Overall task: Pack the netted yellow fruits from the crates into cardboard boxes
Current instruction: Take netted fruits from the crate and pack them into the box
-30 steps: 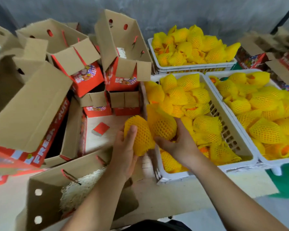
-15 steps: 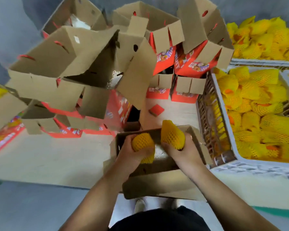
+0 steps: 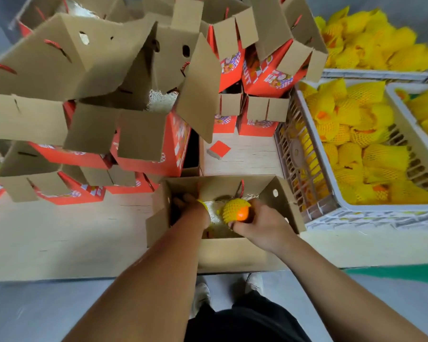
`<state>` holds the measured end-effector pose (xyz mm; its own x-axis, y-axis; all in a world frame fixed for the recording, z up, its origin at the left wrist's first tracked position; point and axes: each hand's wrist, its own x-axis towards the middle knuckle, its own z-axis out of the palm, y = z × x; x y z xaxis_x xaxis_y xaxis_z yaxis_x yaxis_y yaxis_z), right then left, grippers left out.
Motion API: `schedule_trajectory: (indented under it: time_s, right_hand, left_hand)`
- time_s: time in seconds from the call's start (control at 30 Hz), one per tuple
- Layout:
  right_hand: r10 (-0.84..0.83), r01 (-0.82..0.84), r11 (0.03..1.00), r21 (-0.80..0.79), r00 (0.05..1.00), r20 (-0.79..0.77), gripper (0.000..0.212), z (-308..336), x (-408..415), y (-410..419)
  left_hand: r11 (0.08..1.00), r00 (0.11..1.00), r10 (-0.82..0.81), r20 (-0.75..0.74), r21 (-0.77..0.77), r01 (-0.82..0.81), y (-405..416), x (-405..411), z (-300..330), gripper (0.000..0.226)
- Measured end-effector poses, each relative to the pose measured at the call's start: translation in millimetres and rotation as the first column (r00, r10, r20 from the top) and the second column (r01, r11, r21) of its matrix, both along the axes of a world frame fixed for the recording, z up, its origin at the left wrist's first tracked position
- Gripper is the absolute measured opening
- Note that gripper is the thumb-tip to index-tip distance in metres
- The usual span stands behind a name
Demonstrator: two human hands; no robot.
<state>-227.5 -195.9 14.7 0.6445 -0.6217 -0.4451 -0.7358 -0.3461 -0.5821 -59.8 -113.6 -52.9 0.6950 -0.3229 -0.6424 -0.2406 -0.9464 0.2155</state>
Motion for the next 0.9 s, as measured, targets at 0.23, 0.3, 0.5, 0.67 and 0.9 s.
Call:
schedule_trajectory:
  time_s: [0.23,0.3,0.5,0.67,0.9]
  right_hand:
    - [0.024,-0.024,1.0,-0.009,0.999,-0.029,0.036,-1.7,4.9,1.8]
    - [0.01,-0.011,0.999,0.034,1.0,0.024,0.037,-0.3,7.7,-3.1]
    - [0.102,-0.109,0.994,0.021,0.972,0.214,0.036,3.1,12.6,-9.4]
    - [0.098,-0.093,0.995,-0.032,0.944,0.316,0.048,8.0,15.8,-6.2]
    - [-0.169,0.007,0.879,0.476,0.94,0.298,0.031,21.4,21.6,-3.6]
  left_hand:
    - [0.949,0.951,-0.306,-0.036,-0.095,0.302,20.9,-10.3,36.9,0.097]
    - [0.845,0.889,-0.449,-0.087,-0.364,0.392,33.7,-13.2,39.1,0.096]
    - [0.687,0.905,-0.343,-0.25,-0.724,0.06,41.1,-11.0,32.8,0.097]
    - [0.713,0.923,-0.322,-0.21,-0.696,0.09,38.4,-7.4,32.6,0.082]
    - [0.668,0.896,-0.069,-0.439,-0.688,-0.286,21.9,-10.2,46.6,0.038]
